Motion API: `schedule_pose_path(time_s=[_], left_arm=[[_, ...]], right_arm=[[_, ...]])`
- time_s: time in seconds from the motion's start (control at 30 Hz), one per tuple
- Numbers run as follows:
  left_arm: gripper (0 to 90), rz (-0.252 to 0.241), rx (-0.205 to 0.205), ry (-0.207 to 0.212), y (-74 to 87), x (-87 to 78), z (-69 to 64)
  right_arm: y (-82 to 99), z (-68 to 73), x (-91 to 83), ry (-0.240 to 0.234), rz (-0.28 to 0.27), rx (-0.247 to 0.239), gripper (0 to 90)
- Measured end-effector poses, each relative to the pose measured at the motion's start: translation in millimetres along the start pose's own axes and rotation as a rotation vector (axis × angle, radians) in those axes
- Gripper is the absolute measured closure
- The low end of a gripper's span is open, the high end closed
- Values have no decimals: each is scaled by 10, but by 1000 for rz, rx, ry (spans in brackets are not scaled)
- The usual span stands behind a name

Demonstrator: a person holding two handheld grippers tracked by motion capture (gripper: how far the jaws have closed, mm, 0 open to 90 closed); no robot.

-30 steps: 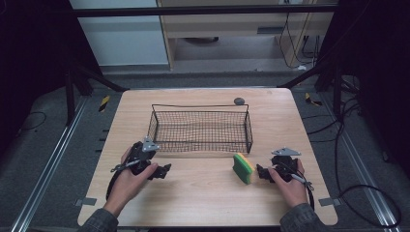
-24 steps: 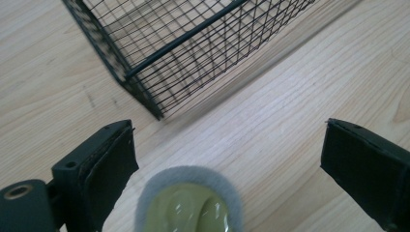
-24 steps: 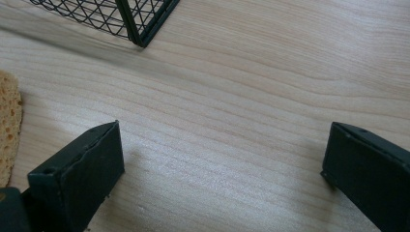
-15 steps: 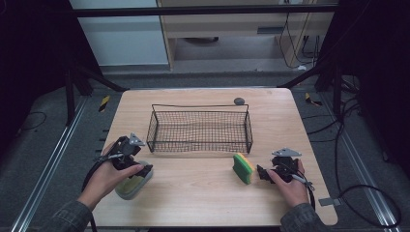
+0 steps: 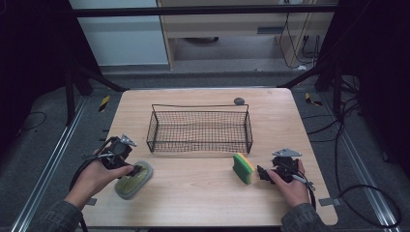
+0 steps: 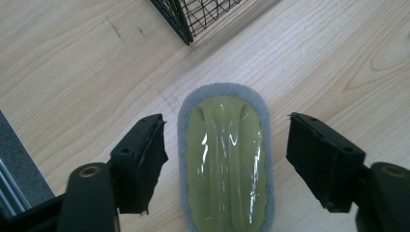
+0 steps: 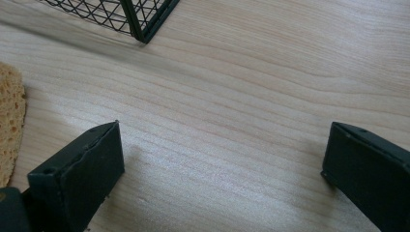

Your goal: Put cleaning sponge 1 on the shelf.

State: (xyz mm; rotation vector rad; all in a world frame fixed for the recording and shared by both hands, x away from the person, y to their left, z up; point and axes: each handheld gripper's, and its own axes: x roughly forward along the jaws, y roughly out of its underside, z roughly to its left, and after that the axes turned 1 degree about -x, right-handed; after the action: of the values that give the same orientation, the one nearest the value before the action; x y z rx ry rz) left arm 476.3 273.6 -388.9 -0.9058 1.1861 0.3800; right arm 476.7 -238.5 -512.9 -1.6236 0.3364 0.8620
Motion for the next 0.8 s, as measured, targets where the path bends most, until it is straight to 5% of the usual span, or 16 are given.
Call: schedule_pose_path(time_s=[0.8], left_arm=[[532,137,13,50,99,361,58]], right_arm=[[5,1,-1,1,-3,0,12]])
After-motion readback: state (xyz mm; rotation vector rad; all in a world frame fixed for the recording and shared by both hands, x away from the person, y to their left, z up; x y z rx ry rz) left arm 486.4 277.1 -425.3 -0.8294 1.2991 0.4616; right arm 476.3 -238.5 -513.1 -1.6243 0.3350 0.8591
